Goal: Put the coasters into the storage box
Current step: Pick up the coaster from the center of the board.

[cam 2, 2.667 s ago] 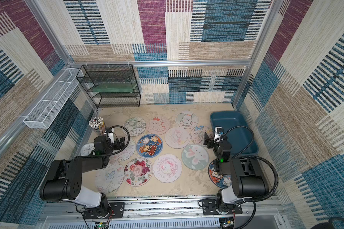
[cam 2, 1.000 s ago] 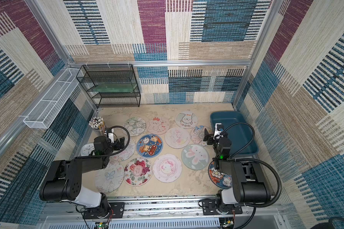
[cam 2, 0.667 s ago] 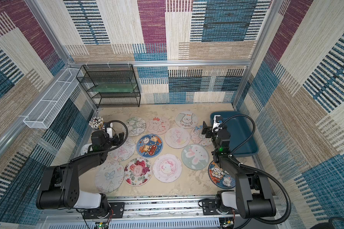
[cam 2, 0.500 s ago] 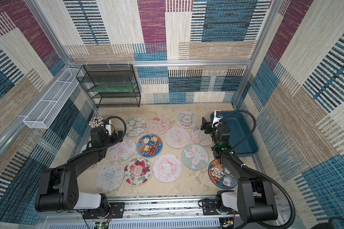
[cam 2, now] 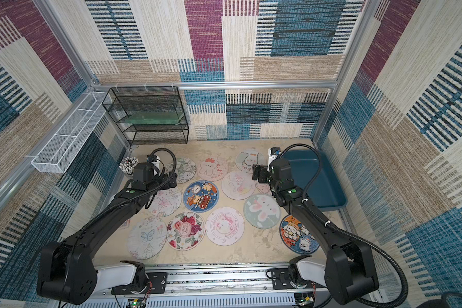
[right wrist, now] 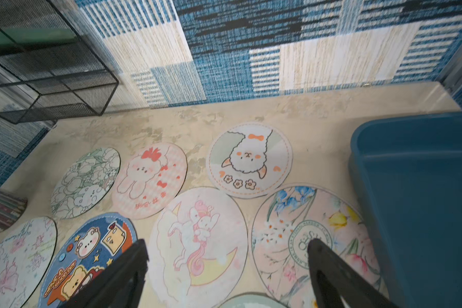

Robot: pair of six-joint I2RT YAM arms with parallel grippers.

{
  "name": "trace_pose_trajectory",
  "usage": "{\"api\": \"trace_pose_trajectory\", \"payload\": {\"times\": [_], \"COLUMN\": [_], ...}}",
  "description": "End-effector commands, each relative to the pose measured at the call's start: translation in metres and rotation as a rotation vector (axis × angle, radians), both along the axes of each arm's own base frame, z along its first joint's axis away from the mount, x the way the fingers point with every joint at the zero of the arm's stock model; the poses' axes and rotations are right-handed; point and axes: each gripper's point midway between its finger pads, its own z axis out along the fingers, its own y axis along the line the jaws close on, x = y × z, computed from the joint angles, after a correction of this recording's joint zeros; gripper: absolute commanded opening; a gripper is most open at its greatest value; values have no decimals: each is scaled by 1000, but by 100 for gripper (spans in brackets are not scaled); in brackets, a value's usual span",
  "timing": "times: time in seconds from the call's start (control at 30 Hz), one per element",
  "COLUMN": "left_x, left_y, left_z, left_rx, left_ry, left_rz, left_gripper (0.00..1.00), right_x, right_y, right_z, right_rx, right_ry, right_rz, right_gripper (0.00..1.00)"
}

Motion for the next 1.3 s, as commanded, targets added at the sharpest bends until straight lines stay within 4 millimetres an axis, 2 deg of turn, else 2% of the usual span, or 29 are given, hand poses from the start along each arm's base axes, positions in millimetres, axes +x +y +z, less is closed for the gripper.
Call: {"api": "trace_pose_trajectory", "payload": {"times": [0.0,0.27,0.4,0.53,0.67,0.8,0.93,1.07,1.27], "left_x": [-18,-39,-44,-46,-48,-53,-62,-72,-79], "left_y": [-23,-104,-144,-179,-218,-255,-285,-314,-336], "left_z": [-11,-6,-9,-17,-26,-37,-50,-65,-78], "left_rx": [-115,-285,-311,-311,-305,-270,-225,-251,-240], "left_ry": [107,206,264,307,358,424,477,541,573], "left_rz": [14,-157,-248,-318,-405,-496,-565,-628,-666], "left_gripper": [100,98,98,97,97,96,94,91,89], "right_x": [-19,-54,-71,-86,-93,-99,-96,-97,-103], "right_y": [-6,16,6,4,-2,-20,-30,-43,-56], "right_z": [-24,-52,-75,-92,-109,-121,-125,-136,-150], "right_rx": [-9,47,86,152,153,152,213,238,225], "right_ry": [134,271,371,432,481,521,521,552,598], "right_rz": [-43,7,-79,-116,-152,-219,-229,-271,-303], "right_gripper": [95,95,95,95,95,95,95,95,95]}}
